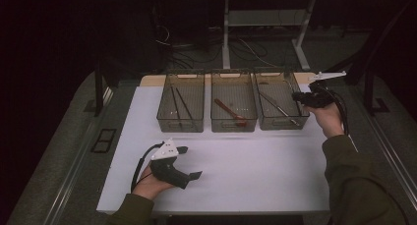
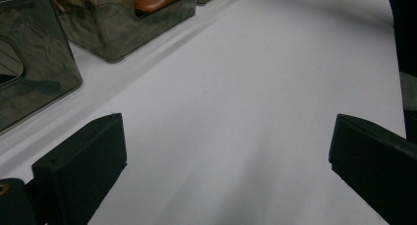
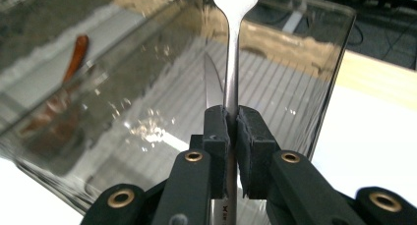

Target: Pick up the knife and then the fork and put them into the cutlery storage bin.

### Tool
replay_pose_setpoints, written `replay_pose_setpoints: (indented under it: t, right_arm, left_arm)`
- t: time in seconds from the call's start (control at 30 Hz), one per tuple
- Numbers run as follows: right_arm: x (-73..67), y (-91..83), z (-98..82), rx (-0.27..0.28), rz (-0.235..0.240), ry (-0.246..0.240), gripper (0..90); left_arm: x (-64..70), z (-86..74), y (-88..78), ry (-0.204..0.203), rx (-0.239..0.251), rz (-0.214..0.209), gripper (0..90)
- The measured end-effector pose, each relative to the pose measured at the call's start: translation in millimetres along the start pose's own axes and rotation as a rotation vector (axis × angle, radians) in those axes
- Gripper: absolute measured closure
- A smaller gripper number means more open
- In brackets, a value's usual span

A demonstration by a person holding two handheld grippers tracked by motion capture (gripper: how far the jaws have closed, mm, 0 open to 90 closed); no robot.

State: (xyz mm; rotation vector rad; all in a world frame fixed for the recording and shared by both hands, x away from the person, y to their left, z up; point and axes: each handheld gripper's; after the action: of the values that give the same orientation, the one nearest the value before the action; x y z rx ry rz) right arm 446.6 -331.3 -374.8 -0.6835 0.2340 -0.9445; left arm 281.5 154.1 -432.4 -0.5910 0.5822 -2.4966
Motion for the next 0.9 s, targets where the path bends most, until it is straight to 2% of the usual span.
replay_pose_setpoints:
  t: [0.27, 0.43, 0.63, 0.83, 0.9]
  right_arm:
    - [0.4, 12.4, -9.0, -0.120, 0.013, -0.025, 82.1]
    - [-1.2, 16.5, -10.8, -0.155, 0.025, -0.036, 80.1]
    - [-3.1, 10.3, -8.6, -0.123, 0.019, -0.022, 69.4]
    - [-8.0, -2.0, -10.1, -0.049, 0.042, 0.020, 54.6]
    - [-10.5, -6.4, -11.8, -0.036, 0.058, 0.019, 53.1]
  left_arm:
    - [0.1, 0.1, -0.2, 0.001, -0.004, 0.000, 0.1]
    - [0.1, 0.1, -0.3, 0.001, -0.004, 0.000, 0.1]
    - [0.2, 0.0, -0.5, 0.002, -0.004, 0.000, 0.1]
    - [0.3, 0.1, -0.4, 0.001, -0.004, 0.000, 0.1]
    - [0.4, 0.1, -0.2, 0.002, -0.005, 0.000, 0.1]
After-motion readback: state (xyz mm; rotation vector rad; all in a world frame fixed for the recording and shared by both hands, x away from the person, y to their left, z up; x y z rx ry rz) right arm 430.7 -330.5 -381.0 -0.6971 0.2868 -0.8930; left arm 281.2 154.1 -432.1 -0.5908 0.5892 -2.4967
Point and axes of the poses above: each handheld gripper's, and its own axes: y roughly forward along the jaws, z roughly out of its top, x roughly to its right, and after that the axes turned 12 degrees about -y, right-handed
